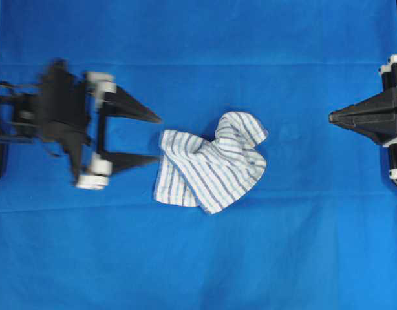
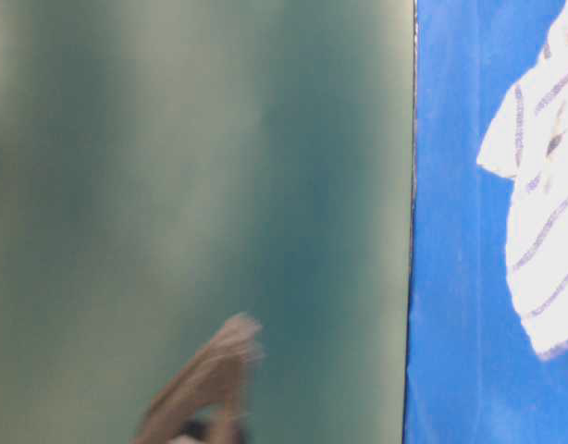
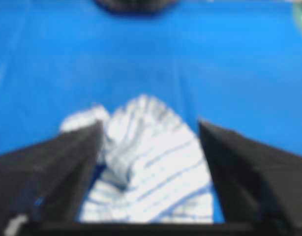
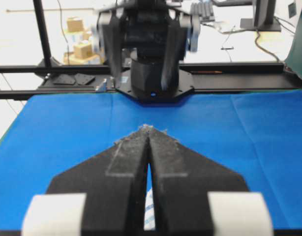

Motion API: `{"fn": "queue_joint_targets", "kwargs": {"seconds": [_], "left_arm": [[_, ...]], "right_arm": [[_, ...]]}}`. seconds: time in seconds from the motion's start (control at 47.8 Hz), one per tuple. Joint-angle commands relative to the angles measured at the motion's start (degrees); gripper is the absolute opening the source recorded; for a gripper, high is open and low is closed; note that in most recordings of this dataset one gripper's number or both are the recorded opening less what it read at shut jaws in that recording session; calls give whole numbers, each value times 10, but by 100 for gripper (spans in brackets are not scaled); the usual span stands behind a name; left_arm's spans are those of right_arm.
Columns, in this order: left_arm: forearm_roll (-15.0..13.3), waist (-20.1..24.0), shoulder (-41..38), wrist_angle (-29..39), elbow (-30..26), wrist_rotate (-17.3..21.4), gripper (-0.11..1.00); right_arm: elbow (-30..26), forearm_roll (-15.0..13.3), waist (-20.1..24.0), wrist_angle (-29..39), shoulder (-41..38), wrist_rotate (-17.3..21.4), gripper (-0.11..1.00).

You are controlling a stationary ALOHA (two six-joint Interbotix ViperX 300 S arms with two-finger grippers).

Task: Hand over the towel.
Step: 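Move the left gripper to the striped towel and grasp its edge, then lift the towel with the left gripper toward the table center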

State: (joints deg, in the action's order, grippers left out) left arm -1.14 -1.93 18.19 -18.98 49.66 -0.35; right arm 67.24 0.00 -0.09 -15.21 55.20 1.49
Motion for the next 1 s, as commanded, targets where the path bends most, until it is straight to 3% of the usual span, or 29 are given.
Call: {"fn": "queue_joint_targets", "kwargs": {"seconds": [0.0,0.084,0.461,0.795,0.879,0.984], "left_arm": [[-3,-1,-48,18,-34,-2,85],[-6,0,-99,29,-53,-5,94],[-6,-4,-298,56,-119,-40,94],[-5,-11,-332,85,-134,-33,94],[-4,-13,-331,105,-142,-27,88],[-2,-18,-326,118,-148,-14,65]], "right_arm": [[-14,1,2,-2,-6,1,0],[-14,1,2,-2,-7,1,0],[-12,1,2,-4,-30,1,0],[-13,1,2,-2,-32,1,0],[-13,1,2,-2,-32,1,0],[-14,1,2,-2,-32,1,0]]}}
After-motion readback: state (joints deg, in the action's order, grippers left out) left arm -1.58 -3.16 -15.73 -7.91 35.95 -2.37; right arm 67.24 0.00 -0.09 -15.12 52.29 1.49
